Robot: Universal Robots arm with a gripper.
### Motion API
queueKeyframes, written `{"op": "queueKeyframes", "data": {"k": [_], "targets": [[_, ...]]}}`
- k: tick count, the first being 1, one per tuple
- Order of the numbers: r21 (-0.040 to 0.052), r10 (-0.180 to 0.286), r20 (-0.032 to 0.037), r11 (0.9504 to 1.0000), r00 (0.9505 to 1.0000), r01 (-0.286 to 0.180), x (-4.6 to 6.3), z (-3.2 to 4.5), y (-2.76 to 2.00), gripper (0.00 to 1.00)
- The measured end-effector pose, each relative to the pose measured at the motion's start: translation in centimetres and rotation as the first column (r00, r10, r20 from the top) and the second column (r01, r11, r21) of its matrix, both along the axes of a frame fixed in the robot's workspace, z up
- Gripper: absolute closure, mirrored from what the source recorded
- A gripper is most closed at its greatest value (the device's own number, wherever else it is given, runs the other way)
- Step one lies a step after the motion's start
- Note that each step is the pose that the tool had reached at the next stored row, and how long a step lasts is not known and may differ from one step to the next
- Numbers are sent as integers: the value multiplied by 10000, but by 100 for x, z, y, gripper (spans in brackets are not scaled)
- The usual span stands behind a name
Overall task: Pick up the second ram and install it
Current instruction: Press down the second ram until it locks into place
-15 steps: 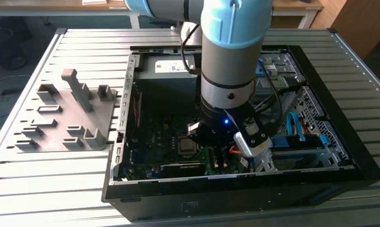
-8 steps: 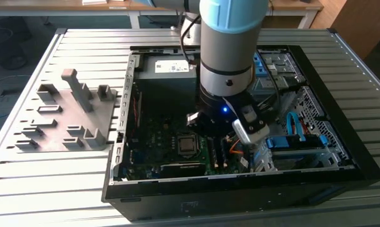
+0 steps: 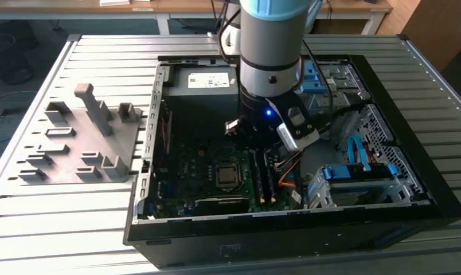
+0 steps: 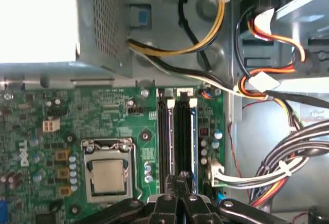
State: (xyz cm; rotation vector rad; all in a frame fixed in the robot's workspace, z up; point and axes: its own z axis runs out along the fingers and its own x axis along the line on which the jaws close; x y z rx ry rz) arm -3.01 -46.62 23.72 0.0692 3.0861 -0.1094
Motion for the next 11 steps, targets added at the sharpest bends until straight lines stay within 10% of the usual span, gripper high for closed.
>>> {"op": "queueKeyframes", "data": {"k": [11], "targets": [[1, 0, 1, 10000, 10000, 0, 0, 295, 5, 90]]}}
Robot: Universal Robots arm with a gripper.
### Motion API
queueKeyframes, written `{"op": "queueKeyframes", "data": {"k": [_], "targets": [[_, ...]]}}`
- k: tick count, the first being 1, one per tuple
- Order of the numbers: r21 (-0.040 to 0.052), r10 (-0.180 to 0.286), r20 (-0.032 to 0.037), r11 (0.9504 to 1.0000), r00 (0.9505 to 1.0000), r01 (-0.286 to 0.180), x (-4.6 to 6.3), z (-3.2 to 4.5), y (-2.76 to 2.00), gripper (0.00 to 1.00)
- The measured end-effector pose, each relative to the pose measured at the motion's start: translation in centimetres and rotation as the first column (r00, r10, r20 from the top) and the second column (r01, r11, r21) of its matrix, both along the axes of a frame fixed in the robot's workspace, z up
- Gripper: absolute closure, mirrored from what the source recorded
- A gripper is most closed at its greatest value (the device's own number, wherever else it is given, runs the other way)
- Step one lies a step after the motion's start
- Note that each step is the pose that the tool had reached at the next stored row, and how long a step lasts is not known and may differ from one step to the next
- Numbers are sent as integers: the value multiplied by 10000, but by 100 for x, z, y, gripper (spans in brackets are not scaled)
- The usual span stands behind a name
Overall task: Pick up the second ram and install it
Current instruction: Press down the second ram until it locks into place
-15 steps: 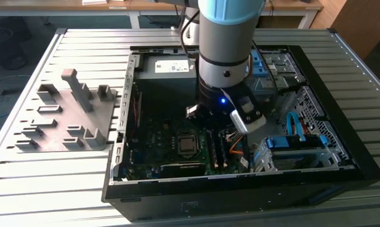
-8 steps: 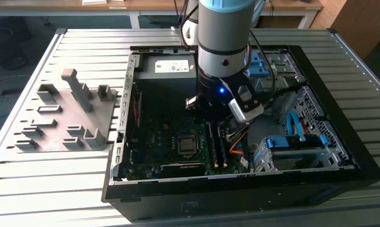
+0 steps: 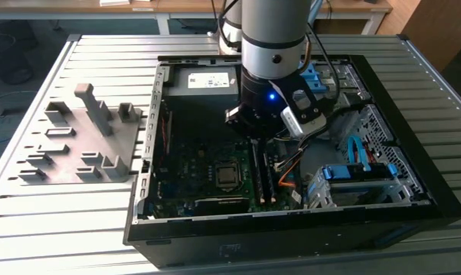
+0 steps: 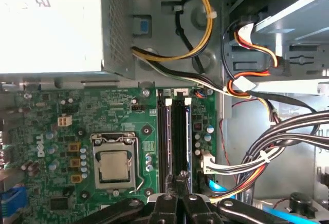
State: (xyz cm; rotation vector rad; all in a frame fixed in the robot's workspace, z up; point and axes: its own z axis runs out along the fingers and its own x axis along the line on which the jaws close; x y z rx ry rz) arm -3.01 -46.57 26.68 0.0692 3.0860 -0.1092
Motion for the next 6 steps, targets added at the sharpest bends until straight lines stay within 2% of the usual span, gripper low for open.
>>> {"op": "queueKeyframes", "data": {"k": [6], "targets": [[-1, 0, -1, 10000, 10000, 0, 0, 6, 0, 90]]}}
